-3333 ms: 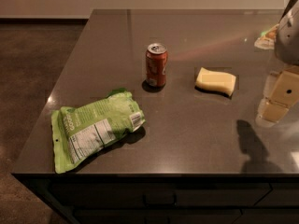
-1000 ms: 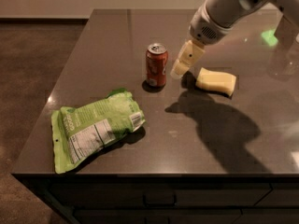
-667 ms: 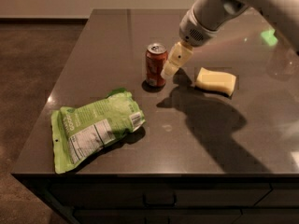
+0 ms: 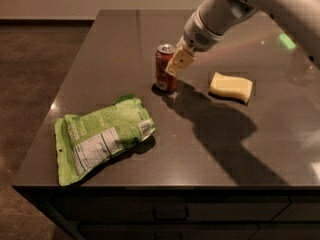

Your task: Pick coke can

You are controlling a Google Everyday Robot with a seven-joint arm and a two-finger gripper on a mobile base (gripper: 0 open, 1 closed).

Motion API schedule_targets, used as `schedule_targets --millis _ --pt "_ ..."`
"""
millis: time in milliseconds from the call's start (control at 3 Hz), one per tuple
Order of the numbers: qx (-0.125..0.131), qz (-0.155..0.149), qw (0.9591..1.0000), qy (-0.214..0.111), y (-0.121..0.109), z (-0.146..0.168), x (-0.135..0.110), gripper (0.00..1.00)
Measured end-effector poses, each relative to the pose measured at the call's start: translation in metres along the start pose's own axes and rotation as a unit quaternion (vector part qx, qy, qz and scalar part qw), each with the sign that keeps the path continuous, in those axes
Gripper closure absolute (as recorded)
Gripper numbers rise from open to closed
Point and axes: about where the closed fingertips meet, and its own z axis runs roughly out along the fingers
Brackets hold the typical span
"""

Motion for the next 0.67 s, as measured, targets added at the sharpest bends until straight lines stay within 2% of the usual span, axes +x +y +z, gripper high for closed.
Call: schedule_targets --millis 333,667 --pt "-0.004 -0.013 0.9998 -0.016 0.008 -0.004 -0.012 0.68" --pt "-0.009 -0.029 0.9987 -0.041 0.010 -0.017 -0.027 1.00"
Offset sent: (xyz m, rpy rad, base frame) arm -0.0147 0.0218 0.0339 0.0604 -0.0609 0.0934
